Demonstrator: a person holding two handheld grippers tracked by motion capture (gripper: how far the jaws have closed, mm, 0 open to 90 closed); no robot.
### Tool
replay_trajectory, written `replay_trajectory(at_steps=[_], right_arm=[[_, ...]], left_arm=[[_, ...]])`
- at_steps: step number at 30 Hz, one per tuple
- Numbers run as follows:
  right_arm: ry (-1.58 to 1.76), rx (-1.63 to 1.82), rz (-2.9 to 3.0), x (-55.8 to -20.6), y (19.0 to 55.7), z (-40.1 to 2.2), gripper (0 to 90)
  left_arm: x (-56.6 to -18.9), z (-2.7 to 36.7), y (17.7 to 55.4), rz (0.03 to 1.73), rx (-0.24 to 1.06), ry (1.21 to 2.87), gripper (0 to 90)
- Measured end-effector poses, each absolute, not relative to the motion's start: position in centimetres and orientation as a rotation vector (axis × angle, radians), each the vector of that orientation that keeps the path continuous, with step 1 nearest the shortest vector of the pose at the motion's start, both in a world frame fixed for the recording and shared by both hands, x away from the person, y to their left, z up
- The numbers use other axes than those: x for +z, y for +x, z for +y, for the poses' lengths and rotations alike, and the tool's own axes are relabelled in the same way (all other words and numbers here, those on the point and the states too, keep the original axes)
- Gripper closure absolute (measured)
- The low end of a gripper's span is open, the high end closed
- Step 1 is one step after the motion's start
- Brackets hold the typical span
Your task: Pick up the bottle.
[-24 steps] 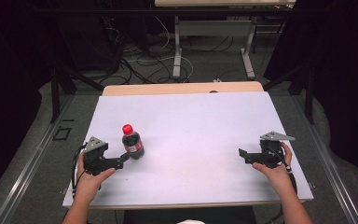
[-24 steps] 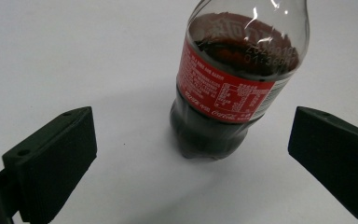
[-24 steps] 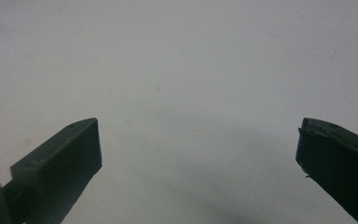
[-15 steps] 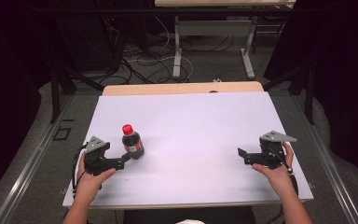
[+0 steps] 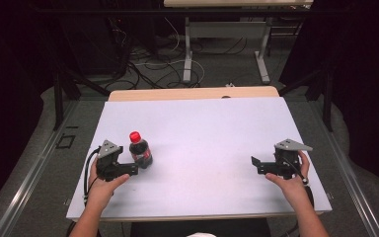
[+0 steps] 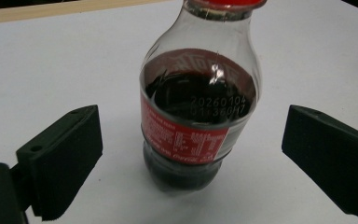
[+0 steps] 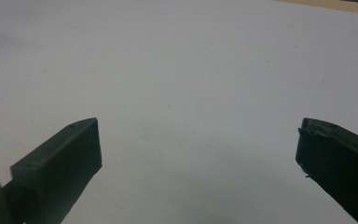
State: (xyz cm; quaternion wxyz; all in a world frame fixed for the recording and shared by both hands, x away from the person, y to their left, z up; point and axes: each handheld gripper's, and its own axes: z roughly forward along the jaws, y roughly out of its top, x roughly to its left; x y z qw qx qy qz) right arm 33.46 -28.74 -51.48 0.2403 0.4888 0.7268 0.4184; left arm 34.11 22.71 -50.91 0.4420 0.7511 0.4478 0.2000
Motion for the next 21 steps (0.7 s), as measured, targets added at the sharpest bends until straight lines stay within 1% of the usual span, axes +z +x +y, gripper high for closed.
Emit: replay_trajectory(at_steps=[2, 8, 9, 14, 21], right_arm=[[1.334, 1.147, 1.993, -51.6, 33.5, -28.7, 0.0], [1.340, 1.146, 1.995, -51.6, 33.5, -28.5, 0.0], [1.341, 1.142, 1.992, -51.6, 33.5, -28.5, 0.0], [1.322, 1.147, 1.998, -51.6, 33.5, -28.5, 0.4], [1.332, 1.148, 2.001, -51.8, 33.5, -28.4, 0.5]], left_arm=[[-50.9, 22.6, 34.2, 1.109, 0.499, 1.868, 9.4], [-50.9, 21.5, 35.1, 1.115, 0.483, 1.869, 14.4], [-51.0, 21.5, 35.3, 1.106, 0.497, 1.875, 15.9], [-51.2, 21.3, 35.9, 1.122, 0.497, 1.881, 17.9], [-51.8, 21.1, 36.0, 1.119, 0.508, 1.877, 22.9]])
